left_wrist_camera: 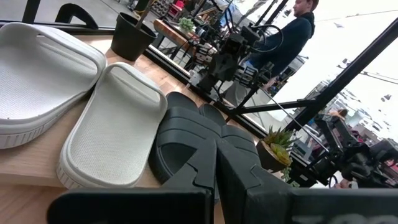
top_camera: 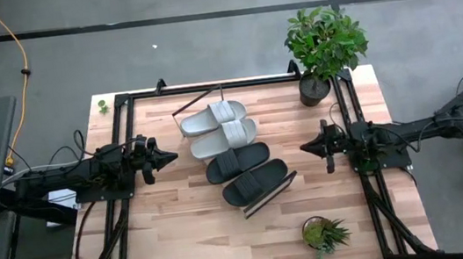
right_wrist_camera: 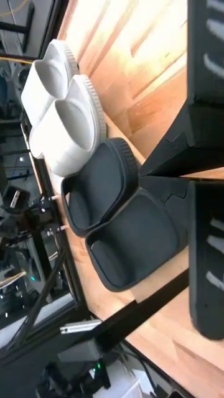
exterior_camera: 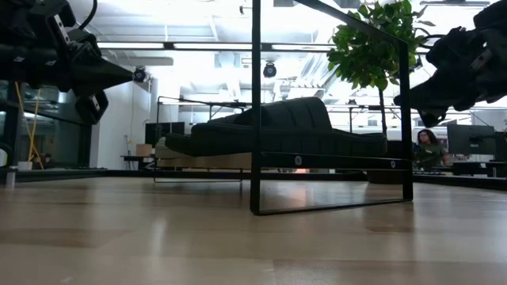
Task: Pick and place slides into the shelf
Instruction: Return to Home Position
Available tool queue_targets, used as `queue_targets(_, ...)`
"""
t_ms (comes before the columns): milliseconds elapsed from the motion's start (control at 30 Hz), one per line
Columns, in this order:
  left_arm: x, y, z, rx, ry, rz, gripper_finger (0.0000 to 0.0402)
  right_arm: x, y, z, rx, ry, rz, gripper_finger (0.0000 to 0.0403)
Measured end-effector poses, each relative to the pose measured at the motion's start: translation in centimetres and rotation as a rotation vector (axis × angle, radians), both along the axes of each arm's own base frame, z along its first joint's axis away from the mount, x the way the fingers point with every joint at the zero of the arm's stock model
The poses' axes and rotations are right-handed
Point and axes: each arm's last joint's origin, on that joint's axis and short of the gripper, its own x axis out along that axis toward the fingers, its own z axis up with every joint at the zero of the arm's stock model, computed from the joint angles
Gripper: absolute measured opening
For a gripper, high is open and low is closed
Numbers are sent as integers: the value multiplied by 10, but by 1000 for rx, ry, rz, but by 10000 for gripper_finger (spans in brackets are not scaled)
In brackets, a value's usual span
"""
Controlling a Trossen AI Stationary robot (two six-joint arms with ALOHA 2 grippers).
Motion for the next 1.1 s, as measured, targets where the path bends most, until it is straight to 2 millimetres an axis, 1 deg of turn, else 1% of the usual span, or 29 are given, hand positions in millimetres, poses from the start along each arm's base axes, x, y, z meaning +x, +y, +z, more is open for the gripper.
queue_targets(200, 0, 0, 0, 0, 0, 0, 1, 0, -1, 1, -5, -7, -35, 0)
queue_targets(1100, 0, 0, 0, 0, 0, 0, 1, 0, -1, 1, -15, -6, -30, 0)
